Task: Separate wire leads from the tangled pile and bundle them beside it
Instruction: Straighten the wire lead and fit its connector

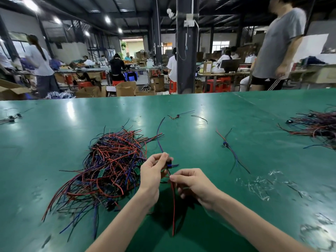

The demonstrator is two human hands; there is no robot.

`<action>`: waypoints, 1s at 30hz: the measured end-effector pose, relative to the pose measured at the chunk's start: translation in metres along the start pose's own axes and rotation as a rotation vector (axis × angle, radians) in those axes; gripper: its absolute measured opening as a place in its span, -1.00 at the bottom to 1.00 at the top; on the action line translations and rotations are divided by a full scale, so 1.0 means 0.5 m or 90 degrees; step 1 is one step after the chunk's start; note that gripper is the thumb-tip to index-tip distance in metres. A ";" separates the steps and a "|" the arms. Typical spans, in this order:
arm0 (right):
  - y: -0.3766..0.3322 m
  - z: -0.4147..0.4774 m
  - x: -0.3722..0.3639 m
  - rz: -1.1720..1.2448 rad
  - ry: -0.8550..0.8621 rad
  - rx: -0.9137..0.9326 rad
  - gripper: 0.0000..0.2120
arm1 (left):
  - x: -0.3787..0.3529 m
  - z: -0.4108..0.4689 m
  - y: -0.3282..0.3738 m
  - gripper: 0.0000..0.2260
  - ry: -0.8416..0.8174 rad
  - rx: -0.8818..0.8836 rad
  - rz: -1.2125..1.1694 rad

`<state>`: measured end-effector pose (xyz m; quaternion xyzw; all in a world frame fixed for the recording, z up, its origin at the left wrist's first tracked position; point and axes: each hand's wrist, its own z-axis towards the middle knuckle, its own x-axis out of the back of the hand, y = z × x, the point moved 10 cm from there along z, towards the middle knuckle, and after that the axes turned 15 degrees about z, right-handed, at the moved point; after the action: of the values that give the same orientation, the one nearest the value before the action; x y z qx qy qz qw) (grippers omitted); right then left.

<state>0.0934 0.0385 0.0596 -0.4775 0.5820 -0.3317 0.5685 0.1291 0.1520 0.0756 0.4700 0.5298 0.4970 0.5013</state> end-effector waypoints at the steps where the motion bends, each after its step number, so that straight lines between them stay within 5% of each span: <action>1: -0.003 0.000 0.002 0.004 0.009 0.014 -0.89 | -0.006 0.001 -0.006 -0.92 -0.020 0.017 -0.004; 8: -0.051 0.000 0.025 -0.051 0.028 0.116 -0.91 | -0.051 -0.007 -0.029 -0.84 -0.171 0.095 -0.012; 18: -0.090 -0.017 0.021 -0.311 0.076 0.242 -0.82 | -0.028 0.003 -0.048 -0.89 -0.145 0.154 0.026; 25: -0.073 -0.004 0.035 -0.166 0.089 0.159 -0.78 | -0.053 -0.007 -0.047 -0.89 -0.191 0.168 -0.065; 30: -0.090 -0.008 0.032 -0.247 0.083 0.211 -0.84 | -0.070 -0.018 -0.050 -0.92 -0.235 0.197 -0.079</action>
<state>0.0993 0.0086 0.0965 -0.4581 0.4529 -0.5554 0.5259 0.1221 0.1149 0.0527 0.5906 0.5271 0.2838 0.5411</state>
